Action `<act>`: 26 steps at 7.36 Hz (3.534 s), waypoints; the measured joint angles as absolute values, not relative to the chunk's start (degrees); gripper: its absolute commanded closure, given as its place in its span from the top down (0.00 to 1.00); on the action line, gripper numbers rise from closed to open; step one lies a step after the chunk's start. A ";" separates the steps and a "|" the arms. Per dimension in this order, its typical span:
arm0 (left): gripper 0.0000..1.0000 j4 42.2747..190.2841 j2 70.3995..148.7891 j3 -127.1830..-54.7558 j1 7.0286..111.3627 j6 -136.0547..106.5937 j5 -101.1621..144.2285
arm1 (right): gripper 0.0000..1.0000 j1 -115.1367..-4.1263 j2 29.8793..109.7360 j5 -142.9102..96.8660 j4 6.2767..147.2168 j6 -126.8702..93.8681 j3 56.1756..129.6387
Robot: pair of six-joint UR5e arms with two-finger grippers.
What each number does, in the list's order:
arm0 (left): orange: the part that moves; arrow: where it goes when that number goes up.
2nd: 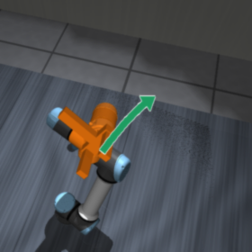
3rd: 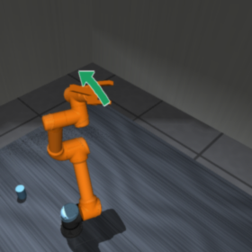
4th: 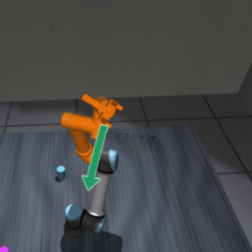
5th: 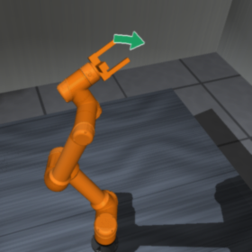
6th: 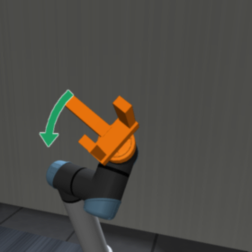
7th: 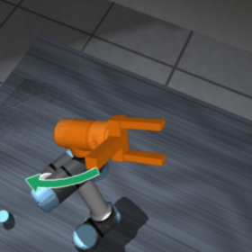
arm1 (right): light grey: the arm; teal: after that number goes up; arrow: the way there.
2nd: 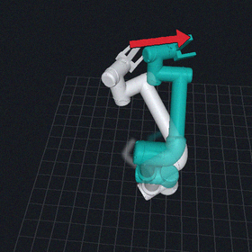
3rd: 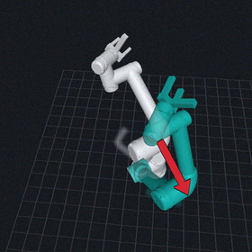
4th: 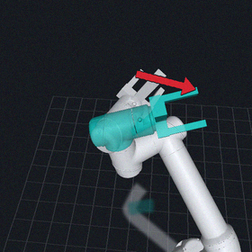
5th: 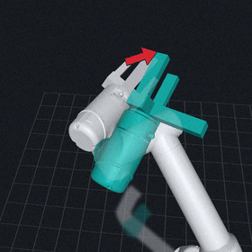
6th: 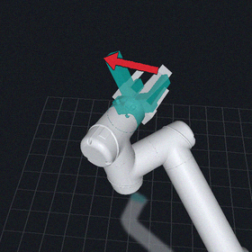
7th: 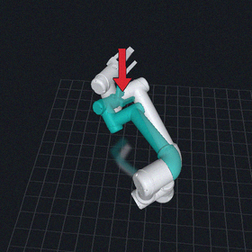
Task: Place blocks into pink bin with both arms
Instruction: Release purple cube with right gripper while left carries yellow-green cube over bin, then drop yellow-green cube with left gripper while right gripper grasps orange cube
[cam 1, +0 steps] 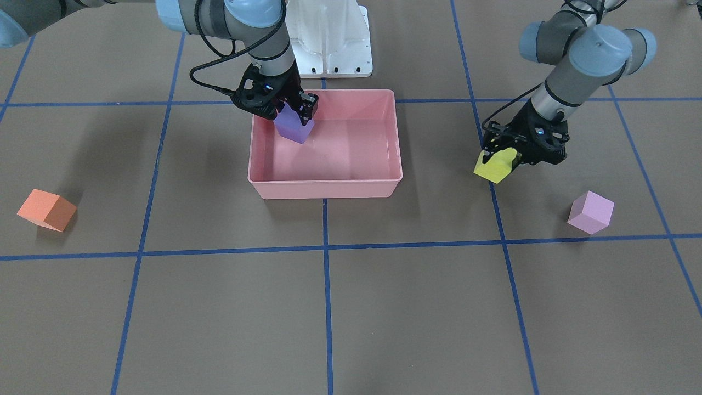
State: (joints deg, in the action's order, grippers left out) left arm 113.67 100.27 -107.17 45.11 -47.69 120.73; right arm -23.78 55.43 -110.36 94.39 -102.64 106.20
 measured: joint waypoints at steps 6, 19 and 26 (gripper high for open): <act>0.00 87.07 127.12 -109.57 38.74 -64.16 117.60 | 1.00 -27.85 56.89 -112.57 93.00 -102.15 108.99; 0.99 87.63 133.84 -96.24 27.25 -69.61 105.39 | 1.00 -60.04 82.26 -122.36 91.21 -54.02 102.02; 0.99 87.00 133.85 -102.57 32.26 -69.70 104.87 | 0.58 -60.21 85.64 -124.27 74.41 -54.71 90.77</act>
State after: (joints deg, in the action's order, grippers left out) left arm 87.00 133.85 -102.57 32.26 -69.70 104.87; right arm -60.21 85.64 -124.27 74.41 -54.71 90.77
